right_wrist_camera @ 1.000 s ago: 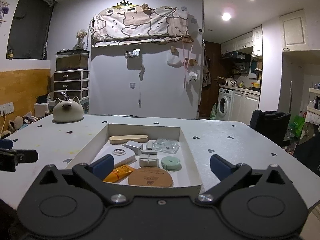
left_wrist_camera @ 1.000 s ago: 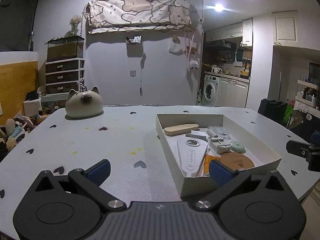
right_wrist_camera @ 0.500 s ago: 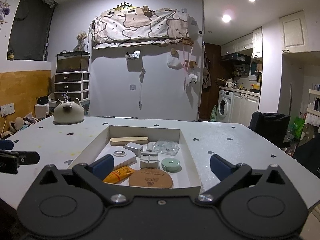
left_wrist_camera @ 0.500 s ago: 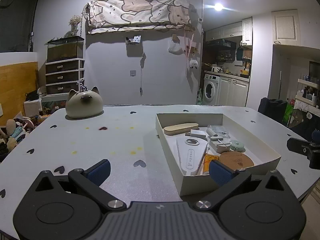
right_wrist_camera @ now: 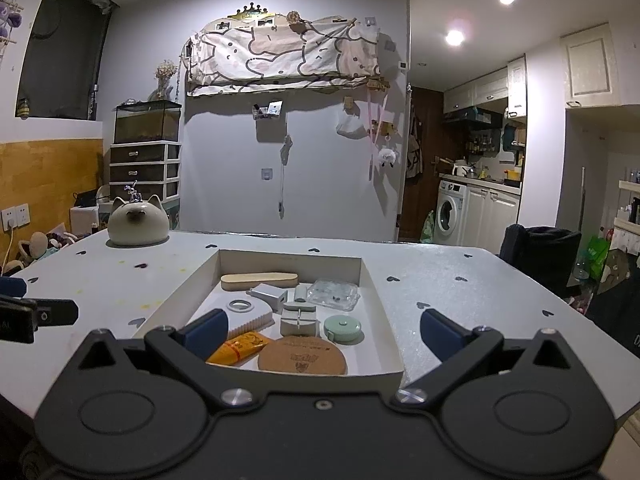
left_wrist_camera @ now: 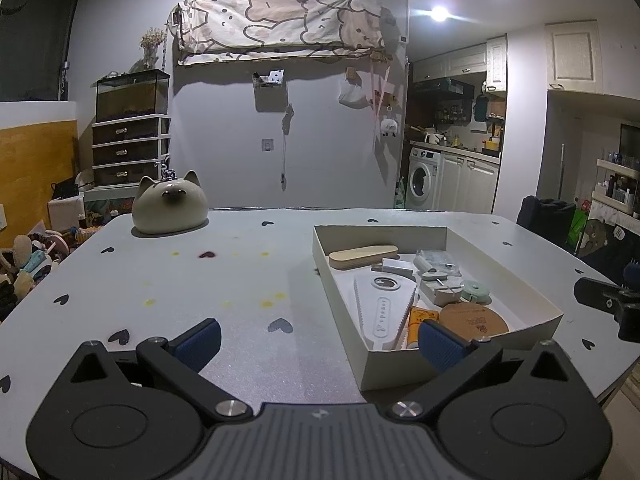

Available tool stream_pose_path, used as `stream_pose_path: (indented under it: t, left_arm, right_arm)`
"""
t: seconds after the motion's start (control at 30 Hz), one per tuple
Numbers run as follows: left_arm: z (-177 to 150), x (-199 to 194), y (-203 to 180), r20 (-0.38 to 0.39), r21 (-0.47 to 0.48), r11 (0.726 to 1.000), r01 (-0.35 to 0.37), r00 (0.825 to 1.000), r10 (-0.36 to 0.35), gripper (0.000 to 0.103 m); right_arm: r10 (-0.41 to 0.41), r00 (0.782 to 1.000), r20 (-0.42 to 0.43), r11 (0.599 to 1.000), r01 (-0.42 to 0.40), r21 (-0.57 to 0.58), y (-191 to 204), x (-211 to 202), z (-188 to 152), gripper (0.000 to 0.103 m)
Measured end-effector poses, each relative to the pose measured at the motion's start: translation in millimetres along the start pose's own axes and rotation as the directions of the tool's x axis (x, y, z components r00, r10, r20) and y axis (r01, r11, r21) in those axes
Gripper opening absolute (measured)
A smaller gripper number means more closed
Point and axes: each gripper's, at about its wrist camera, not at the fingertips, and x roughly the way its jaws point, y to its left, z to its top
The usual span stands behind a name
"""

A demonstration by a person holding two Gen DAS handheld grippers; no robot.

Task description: Organize rigid objects

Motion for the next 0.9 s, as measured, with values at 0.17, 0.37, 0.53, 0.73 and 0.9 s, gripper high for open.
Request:
stream_pose_path:
  t: [0.17,0.37,0.53,0.73,0.9]
  left_arm:
    - [0.0,0.1,0.1,-0.001,-0.001,1.000,0.000,1.000,0.000,0.103]
    - [-0.1,0.0,-0.1,0.000,-0.001,1.000,0.000,1.000,0.000,0.103]
    - [0.5,0.6,0.6,-0.001,-0.003,1.000,-0.002,1.000,0.002,0.103]
    - [0.5,0.4,0.5,-0.001,-0.002,1.000,-0.002,1.000,0.002,0.103]
    - [0.5,0.5,1.0,0.000,-0.002,1.000,-0.001,1.000,0.001,0.103]
  right_arm:
    - [-0.001,1.000,0.000,1.000,0.001,0.001,0.1,0.1,0.0,0.103]
    - [-0.004,1.000,0.001,1.000,0.004,0.002,-0.2,-1.0,0.3,0.103]
    - [-0.003,1.000,0.001,1.000,0.003,0.001,-0.3,-0.9,0.3,0.103]
    - [-0.003,1.000,0.000,1.000,0.003,0.000,-1.3,-1.1,1.4,0.103]
    - [-0.002,1.000,0.000,1.000,0.002,-0.001,-1.2,-1.3,1.4,0.103]
